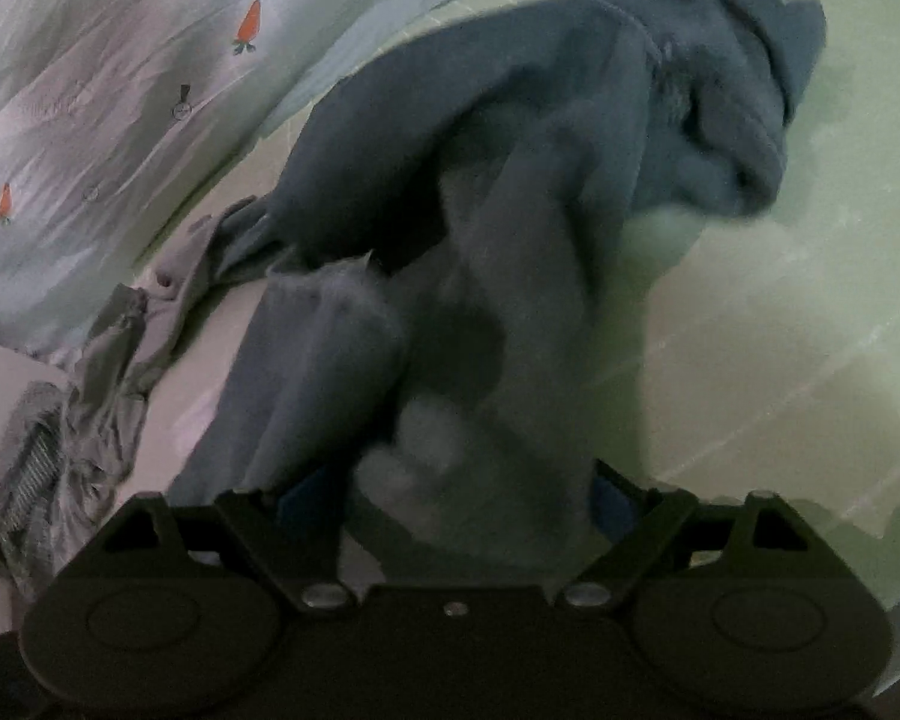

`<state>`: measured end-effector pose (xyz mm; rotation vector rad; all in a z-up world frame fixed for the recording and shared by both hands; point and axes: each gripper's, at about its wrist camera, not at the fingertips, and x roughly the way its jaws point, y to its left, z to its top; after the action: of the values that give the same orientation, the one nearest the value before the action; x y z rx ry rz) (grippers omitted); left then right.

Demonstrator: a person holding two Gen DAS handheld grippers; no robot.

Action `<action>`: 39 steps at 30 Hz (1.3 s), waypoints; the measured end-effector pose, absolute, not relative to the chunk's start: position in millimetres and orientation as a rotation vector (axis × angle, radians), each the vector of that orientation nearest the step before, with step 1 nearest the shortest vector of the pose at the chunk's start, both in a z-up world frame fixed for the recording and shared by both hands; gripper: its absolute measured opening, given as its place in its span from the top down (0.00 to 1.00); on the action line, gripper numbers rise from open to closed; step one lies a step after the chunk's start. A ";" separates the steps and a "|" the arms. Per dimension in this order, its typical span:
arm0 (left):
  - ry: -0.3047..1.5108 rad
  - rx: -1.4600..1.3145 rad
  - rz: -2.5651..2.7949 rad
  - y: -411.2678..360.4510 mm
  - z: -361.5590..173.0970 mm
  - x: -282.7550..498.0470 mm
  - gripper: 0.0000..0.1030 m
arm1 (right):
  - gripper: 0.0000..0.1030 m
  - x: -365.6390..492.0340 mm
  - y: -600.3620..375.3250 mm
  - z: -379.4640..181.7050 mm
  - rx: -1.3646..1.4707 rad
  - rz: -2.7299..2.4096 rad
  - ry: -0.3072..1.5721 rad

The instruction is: Fold clothes

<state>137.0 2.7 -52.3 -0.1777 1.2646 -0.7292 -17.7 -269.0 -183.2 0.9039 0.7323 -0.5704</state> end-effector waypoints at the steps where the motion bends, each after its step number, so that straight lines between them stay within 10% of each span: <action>1: 1.270 -0.185 -0.725 8.3 -53.4 139.6 0.30 | 0.10 -15.3 -263.1 -182.7 0.881 -0.593 0.733; 14: 1.273 -0.104 -0.811 9.7 -57.8 147.9 0.25 | 0.04 -17.4 -237.6 -186.0 0.791 -0.761 0.754; 16: 1.262 -0.097 -0.815 3.9 -56.4 147.1 0.25 | 0.10 -15.0 -239.1 -186.3 0.795 -0.729 0.735; 21: 1.231 -0.085 -0.803 -13.0 -51.5 146.3 0.25 | 0.72 -15.1 -249.7 -190.0 0.828 -0.665 0.710; 23: 1.219 -0.081 -0.799 -19.7 -49.5 145.9 0.25 | 0.82 -23.4 -258.7 -193.2 0.875 -0.666 0.686; 39: 1.163 -0.174 -0.726 -155.2 -40.2 120.7 0.26 | 0.87 -132.8 -461.5 -157.9 0.569 -1.040 0.588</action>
<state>120.7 -155.2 -40.2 -0.1740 1.1633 -0.7256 -132.8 -461.5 -157.9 0.5690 0.5878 -1.0399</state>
